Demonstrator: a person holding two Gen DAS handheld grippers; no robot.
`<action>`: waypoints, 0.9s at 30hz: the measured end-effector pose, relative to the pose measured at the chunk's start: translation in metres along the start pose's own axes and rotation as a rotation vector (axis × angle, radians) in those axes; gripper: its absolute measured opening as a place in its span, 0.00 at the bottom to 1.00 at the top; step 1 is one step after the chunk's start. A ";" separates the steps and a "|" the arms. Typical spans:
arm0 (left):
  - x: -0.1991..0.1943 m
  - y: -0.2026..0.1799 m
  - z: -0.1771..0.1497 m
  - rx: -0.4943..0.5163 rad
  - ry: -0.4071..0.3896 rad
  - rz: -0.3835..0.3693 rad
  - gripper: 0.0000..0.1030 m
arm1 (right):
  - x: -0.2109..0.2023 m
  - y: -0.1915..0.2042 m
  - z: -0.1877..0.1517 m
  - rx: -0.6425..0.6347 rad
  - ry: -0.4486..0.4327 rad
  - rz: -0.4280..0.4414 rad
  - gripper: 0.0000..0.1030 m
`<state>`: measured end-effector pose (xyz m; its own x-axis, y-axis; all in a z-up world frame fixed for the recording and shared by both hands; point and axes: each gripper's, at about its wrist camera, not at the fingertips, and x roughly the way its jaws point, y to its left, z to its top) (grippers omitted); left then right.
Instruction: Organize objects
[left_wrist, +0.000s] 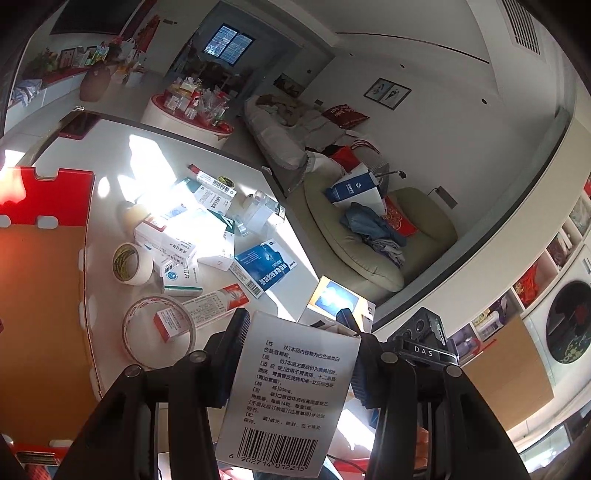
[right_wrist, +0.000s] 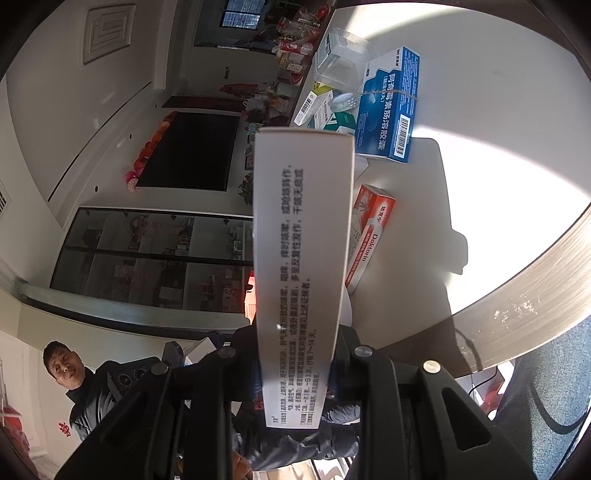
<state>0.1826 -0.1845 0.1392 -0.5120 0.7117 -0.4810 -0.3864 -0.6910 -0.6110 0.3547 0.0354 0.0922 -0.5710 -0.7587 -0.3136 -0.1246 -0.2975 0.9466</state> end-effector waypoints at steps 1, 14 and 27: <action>0.000 0.000 0.000 -0.001 0.000 0.001 0.50 | 0.000 0.000 0.000 0.000 -0.001 -0.001 0.25; -0.006 0.004 -0.003 -0.019 -0.016 -0.024 0.50 | -0.002 -0.001 0.000 0.008 -0.011 0.000 0.25; -0.012 0.007 -0.008 -0.037 -0.025 -0.049 0.50 | -0.015 -0.003 -0.005 0.026 -0.031 0.007 0.25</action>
<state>0.1924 -0.1968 0.1358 -0.5128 0.7405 -0.4344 -0.3827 -0.6501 -0.6564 0.3681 0.0445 0.0940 -0.5965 -0.7425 -0.3048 -0.1416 -0.2764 0.9505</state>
